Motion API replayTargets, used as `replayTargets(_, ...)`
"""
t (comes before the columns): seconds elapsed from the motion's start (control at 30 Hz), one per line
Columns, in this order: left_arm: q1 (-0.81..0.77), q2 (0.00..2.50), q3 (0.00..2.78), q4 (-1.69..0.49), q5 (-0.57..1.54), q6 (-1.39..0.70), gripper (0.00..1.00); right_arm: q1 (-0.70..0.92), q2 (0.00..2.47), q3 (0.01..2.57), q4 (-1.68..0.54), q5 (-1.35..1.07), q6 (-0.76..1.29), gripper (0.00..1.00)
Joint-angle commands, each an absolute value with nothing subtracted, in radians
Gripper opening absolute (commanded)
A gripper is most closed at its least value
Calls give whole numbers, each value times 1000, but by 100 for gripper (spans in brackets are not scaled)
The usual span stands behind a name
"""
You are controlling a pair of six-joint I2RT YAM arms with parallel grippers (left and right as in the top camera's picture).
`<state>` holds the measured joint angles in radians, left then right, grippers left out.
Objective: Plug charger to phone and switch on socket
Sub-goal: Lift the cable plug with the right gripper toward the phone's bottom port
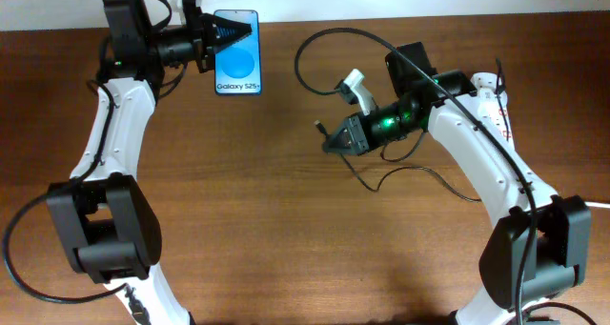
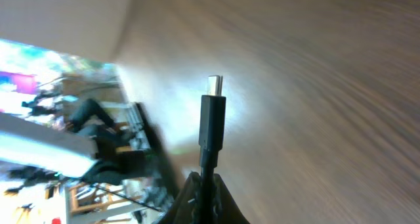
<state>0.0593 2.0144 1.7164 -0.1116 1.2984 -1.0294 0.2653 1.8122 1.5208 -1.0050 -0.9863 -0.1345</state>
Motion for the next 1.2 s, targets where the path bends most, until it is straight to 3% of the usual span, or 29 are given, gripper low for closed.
replayTargets(0.0,59,2001,1719,-105,1311,-1019,0,346,1819,1519,-921,-1118,-27,4)
replayTargets(0.27,52,2001,1719,-105,1100,-1071,0,456,1818,1519,-558,-997,522,4)
replayTargets(0.4,33,2001,1719,-104,1034,-1097,0,492,1818,1519,-400,-973,696,4)
replayTargets(0.77,26,2001,1719,-96,1034,-1114,0,510,1818,1519,-253,-947,849,4)
replayTargets(0.93,27,2001,1719,49,1035,-1222,0,510,1818,1519,-82,-932,962,4)
replayTargets(1.17,45,2001,1719,75,1042,-1313,0,477,1818,1519,-66,-923,978,4)
